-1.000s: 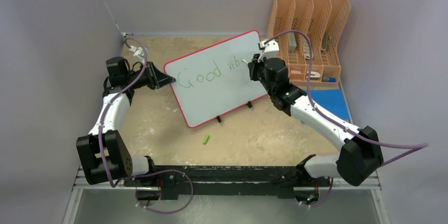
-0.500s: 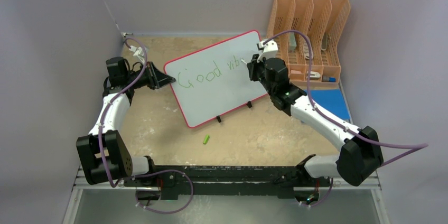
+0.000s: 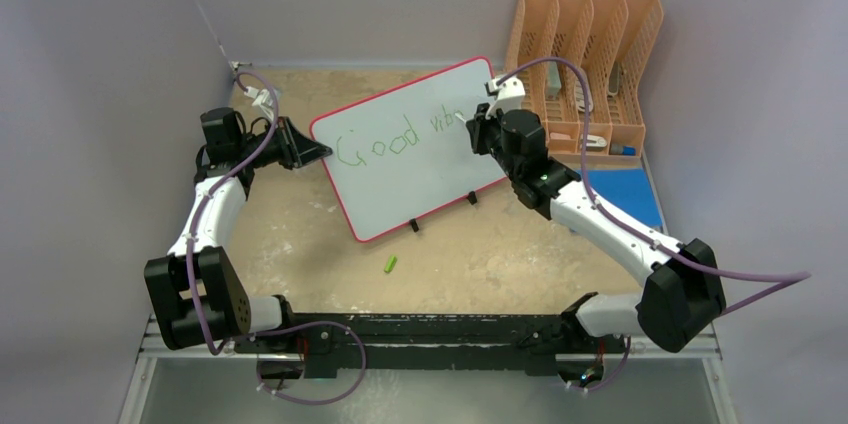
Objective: Write a sentence on the whiteboard
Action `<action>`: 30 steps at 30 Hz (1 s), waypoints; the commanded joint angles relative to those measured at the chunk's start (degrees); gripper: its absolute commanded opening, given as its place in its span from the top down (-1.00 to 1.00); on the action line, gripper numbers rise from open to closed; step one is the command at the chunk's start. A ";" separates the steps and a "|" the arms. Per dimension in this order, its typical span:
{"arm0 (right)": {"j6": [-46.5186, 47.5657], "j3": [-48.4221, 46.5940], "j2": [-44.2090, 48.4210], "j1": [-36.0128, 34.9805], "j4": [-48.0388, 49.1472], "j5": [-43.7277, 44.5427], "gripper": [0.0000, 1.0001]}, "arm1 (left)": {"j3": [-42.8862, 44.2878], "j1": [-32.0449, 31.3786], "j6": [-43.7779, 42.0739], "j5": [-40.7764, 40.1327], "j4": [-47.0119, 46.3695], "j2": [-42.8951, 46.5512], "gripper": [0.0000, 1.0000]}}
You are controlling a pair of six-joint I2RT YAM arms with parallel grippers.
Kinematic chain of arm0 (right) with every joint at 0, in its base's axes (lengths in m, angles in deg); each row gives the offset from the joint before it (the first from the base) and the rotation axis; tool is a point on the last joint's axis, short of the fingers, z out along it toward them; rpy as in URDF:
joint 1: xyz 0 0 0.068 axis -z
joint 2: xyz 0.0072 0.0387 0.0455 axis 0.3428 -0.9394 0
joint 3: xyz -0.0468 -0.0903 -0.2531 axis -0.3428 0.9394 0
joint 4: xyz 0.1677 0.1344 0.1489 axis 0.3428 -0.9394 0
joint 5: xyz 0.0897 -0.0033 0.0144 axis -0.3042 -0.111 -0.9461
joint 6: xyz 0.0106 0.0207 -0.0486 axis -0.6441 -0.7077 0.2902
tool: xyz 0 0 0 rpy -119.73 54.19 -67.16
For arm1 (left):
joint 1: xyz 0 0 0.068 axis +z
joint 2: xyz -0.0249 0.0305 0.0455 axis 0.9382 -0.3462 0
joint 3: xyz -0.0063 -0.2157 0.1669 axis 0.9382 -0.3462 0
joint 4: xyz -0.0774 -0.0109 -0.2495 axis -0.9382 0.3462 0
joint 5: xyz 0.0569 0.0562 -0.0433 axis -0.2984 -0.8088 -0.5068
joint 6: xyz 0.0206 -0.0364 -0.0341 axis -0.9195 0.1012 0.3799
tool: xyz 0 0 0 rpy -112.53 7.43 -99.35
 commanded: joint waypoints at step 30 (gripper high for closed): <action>-4.03 0.09 0.71 0.37 -2.91 6.97 1.00 | 0.81 -0.74 -1.94 -2.49 1.36 0.61 1.00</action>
